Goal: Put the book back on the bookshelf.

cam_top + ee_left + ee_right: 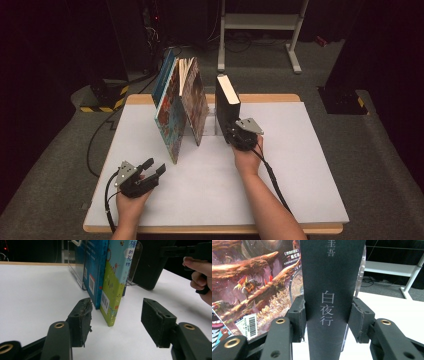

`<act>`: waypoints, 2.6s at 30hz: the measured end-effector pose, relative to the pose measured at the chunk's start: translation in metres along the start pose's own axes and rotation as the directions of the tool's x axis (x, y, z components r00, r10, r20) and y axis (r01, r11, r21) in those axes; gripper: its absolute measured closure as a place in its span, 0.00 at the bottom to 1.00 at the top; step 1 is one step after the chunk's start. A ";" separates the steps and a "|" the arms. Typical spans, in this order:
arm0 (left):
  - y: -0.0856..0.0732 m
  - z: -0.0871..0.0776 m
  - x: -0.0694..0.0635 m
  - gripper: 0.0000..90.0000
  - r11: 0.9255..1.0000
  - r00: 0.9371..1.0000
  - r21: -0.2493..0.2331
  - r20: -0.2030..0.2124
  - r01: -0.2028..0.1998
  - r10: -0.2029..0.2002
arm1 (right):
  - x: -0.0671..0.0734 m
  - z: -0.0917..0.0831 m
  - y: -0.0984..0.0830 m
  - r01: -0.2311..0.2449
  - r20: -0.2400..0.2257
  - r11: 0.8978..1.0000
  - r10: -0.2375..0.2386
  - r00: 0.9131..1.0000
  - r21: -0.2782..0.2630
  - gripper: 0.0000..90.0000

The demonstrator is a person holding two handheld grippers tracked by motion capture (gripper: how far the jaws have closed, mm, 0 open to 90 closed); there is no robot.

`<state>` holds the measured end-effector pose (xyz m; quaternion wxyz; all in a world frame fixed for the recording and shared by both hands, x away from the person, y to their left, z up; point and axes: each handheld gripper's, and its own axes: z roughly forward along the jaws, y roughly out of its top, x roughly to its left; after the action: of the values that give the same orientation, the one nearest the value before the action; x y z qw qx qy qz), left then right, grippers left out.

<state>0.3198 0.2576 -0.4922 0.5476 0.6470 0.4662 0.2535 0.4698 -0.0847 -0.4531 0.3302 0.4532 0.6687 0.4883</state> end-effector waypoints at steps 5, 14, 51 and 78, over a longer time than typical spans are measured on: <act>0.000 0.000 0.001 0.46 1.000 1.000 0.000 -0.001 0.002 -0.002 | 0.004 0.002 0.001 -0.009 -0.002 1.000 0.009 1.000 -0.010 0.58; -0.001 0.001 0.000 0.46 1.000 1.000 0.005 -0.003 -0.001 0.001 | 0.005 0.004 0.000 -0.016 -0.029 1.000 0.015 0.999 -0.016 0.56; -0.002 -0.002 0.004 0.46 1.000 1.000 0.003 -0.009 0.012 -0.012 | 0.004 0.008 0.065 -0.045 0.012 0.998 0.046 0.999 -0.040 0.57; -0.004 -0.002 0.005 0.46 1.000 1.000 0.006 -0.007 0.013 -0.013 | 0.003 0.025 0.067 -0.018 0.073 0.995 0.025 0.997 -0.094 0.59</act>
<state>0.3191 0.2630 -0.4963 0.5456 0.6448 0.4729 0.2509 0.5102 -0.0653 -0.3966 0.3700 0.4624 0.6275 0.5055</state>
